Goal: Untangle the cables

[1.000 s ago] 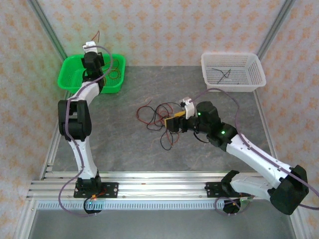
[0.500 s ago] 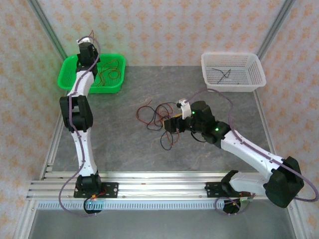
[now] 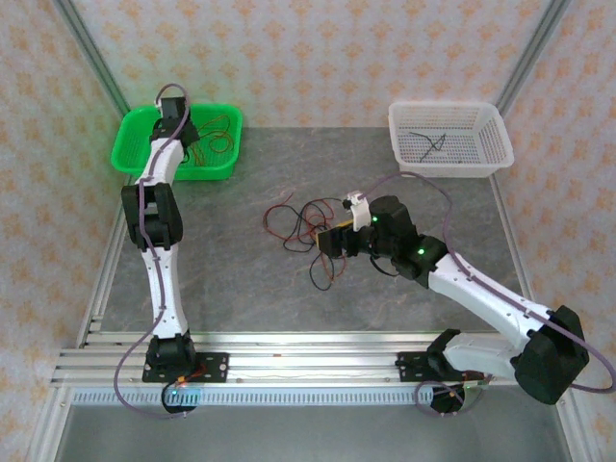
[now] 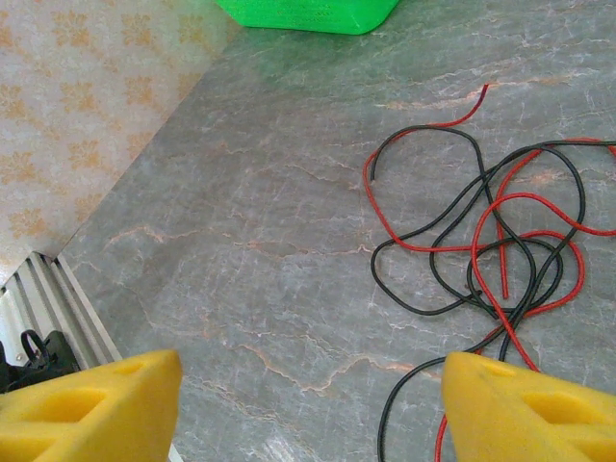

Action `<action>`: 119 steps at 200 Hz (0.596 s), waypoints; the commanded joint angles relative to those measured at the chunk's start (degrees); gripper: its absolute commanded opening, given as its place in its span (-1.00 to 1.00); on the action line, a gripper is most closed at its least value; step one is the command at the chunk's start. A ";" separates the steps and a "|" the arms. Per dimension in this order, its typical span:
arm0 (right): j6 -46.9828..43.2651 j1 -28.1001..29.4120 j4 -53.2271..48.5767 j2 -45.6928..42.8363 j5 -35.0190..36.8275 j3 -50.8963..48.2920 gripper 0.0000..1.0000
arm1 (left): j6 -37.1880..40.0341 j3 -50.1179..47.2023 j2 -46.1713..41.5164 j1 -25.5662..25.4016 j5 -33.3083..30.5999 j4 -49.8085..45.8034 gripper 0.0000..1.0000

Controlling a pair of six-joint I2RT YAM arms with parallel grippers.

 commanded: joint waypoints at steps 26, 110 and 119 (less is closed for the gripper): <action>-0.21 0.37 -0.12 -2.02 1.41 0.07 0.43 | -3.01 2.25 -2.30 0.58 0.32 -4.93 0.18; 3.07 0.37 -2.93 -1.44 6.74 -0.61 0.43 | -3.60 2.97 -9.47 0.72 -7.88 -10.04 0.44; 3.47 0.37 -2.90 -1.74 6.75 -0.96 0.43 | -3.58 2.57 -9.21 1.04 -7.26 -10.39 0.42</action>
